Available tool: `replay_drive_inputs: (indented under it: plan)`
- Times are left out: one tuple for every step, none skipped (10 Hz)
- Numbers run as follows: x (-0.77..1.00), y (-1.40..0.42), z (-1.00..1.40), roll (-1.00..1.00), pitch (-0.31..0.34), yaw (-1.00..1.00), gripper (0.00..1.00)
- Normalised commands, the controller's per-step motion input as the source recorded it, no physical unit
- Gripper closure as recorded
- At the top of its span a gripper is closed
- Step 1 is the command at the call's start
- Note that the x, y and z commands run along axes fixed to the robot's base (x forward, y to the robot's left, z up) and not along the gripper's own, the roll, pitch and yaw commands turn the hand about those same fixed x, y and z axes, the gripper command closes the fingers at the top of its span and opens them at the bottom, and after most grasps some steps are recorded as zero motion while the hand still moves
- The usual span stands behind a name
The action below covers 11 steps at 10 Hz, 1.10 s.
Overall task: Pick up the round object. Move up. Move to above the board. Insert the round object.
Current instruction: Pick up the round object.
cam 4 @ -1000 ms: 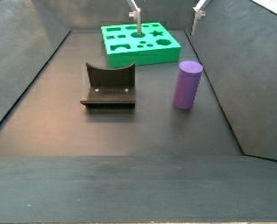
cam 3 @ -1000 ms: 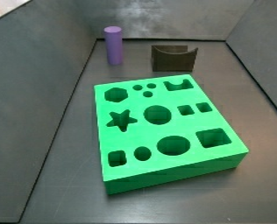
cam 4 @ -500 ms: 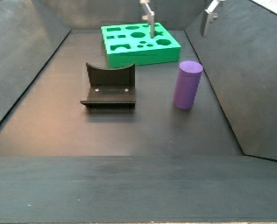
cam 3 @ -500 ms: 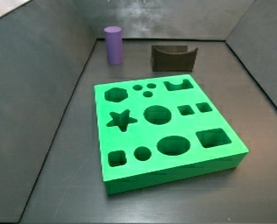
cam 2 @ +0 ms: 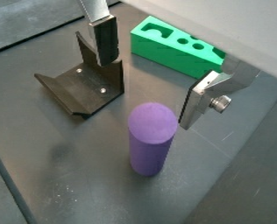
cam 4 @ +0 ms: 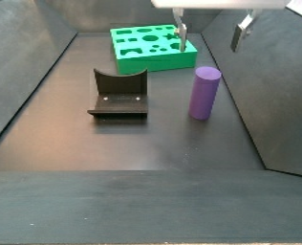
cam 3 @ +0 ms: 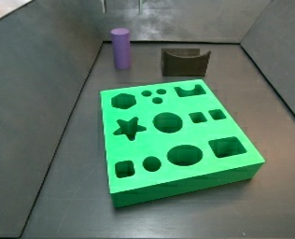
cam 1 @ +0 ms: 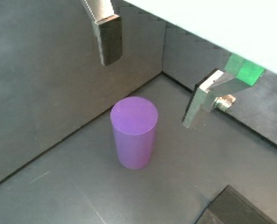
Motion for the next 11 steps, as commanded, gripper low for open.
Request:
replay_drive_inputs:
  plan:
    - [0.00, 0.00, -0.44, 0.02, -0.073, 0.00, 0.00]
    - [0.03, 0.00, -0.44, 0.02, -0.041, 0.00, 0.00]
    - [0.12, 0.00, -0.45, 0.00, -0.004, 0.01, 0.00]
    - [0.07, 0.00, -0.48, 0.01, -0.009, 0.02, 0.00]
    - [0.00, 0.00, -0.49, 0.01, -0.027, 0.01, 0.00]
    - [0.00, 0.00, -0.52, 0.01, -0.056, 0.01, 0.00]
    - [0.00, 0.00, -0.54, 0.01, -0.074, 0.01, 0.00]
    - [0.00, 0.00, -0.54, 0.00, -0.071, 0.02, 0.00]
    - [0.00, 0.00, -0.51, 0.00, -0.097, 0.01, 0.00]
    - [0.00, 0.00, 0.00, 0.00, 0.000, 0.00, 0.00]
    - [0.00, 0.00, 0.00, 0.00, 0.000, 0.00, 1.00]
